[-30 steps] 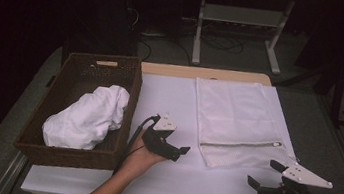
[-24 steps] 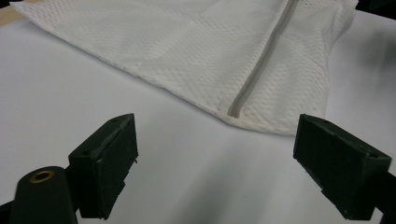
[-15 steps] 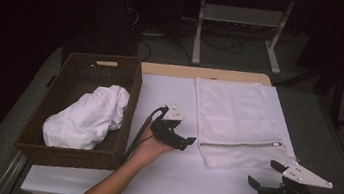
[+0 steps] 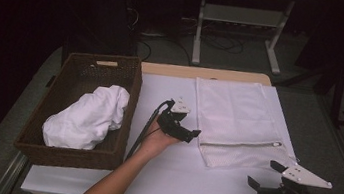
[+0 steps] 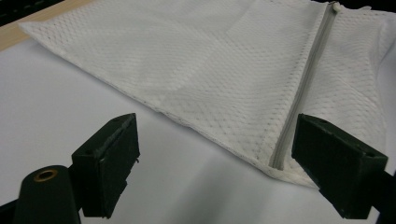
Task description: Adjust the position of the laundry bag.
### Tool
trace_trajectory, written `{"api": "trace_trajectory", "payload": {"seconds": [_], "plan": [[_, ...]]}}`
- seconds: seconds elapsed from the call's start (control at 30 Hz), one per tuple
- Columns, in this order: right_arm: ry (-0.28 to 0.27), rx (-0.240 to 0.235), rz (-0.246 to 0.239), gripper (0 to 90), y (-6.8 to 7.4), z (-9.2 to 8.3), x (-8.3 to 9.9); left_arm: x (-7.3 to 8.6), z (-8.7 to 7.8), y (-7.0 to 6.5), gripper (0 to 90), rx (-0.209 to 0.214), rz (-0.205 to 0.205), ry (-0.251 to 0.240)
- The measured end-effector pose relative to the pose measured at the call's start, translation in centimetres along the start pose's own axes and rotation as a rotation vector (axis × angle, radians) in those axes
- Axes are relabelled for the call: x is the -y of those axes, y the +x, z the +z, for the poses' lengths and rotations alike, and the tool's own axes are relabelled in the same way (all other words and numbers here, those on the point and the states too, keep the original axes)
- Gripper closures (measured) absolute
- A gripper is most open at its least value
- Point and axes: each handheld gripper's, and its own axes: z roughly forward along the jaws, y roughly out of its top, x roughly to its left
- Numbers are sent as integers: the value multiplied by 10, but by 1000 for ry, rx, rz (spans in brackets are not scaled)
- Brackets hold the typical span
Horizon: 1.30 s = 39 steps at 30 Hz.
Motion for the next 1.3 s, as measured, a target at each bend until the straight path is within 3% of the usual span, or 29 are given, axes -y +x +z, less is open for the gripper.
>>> {"api": "trace_trajectory", "payload": {"seconds": [0.6, 1.03, 1.3], "plan": [[2, -3, 6, 24, -1, 1, 1, -14, 17, 17, 181, -9, -14, 6], [6, -8, 10, 24, -1, 1, 1, -27, 33, 29, 302, -8, -8, 24], [5, -10, 12, 24, -1, 1, 1, -31, 43, 40, 369, -14, -27, 42]]}}
